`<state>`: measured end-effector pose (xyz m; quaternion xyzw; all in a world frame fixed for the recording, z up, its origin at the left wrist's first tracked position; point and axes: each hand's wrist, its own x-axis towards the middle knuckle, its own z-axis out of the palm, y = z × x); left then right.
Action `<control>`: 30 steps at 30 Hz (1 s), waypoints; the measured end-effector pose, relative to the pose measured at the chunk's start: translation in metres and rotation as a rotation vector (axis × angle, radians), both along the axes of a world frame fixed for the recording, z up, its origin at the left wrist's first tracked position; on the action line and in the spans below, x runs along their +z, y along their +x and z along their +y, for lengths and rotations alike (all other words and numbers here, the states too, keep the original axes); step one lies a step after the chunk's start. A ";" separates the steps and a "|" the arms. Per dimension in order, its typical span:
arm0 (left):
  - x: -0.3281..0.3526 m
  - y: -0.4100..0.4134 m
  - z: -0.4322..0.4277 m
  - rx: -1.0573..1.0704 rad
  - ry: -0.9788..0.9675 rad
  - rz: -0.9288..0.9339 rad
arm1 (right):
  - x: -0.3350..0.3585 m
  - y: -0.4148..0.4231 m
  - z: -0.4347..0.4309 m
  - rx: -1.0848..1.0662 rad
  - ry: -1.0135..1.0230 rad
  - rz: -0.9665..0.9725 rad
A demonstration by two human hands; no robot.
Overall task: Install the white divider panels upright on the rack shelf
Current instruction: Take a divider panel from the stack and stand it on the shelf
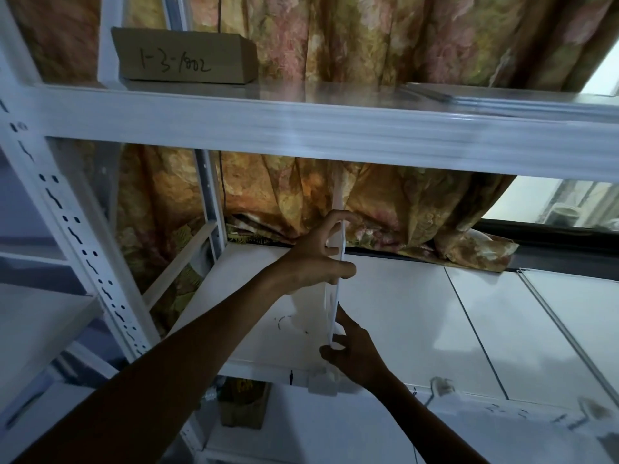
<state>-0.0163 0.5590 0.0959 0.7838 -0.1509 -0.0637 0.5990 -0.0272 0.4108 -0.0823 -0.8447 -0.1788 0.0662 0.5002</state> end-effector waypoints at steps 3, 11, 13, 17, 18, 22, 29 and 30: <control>0.000 0.001 0.000 -0.006 0.007 -0.002 | 0.001 -0.001 -0.001 0.000 0.008 -0.005; 0.000 0.005 -0.004 -0.003 0.026 -0.012 | 0.002 -0.001 0.000 -0.010 0.006 -0.004; 0.000 0.006 -0.005 -0.006 0.044 -0.012 | 0.002 -0.001 0.000 -0.015 0.011 0.004; 0.002 0.006 -0.006 -0.022 0.109 -0.061 | 0.001 -0.001 0.000 -0.014 0.018 0.010; 0.002 0.006 -0.006 -0.018 0.141 -0.091 | 0.001 -0.001 0.001 -0.016 0.017 0.021; 0.000 0.006 -0.005 0.032 0.264 -0.190 | 0.003 -0.002 0.004 -0.004 -0.002 0.028; -0.003 0.003 -0.008 0.048 0.268 -0.229 | 0.005 -0.003 0.007 0.000 -0.020 0.028; -0.004 0.003 -0.008 0.048 0.260 -0.231 | 0.005 -0.003 0.007 -0.002 -0.020 0.032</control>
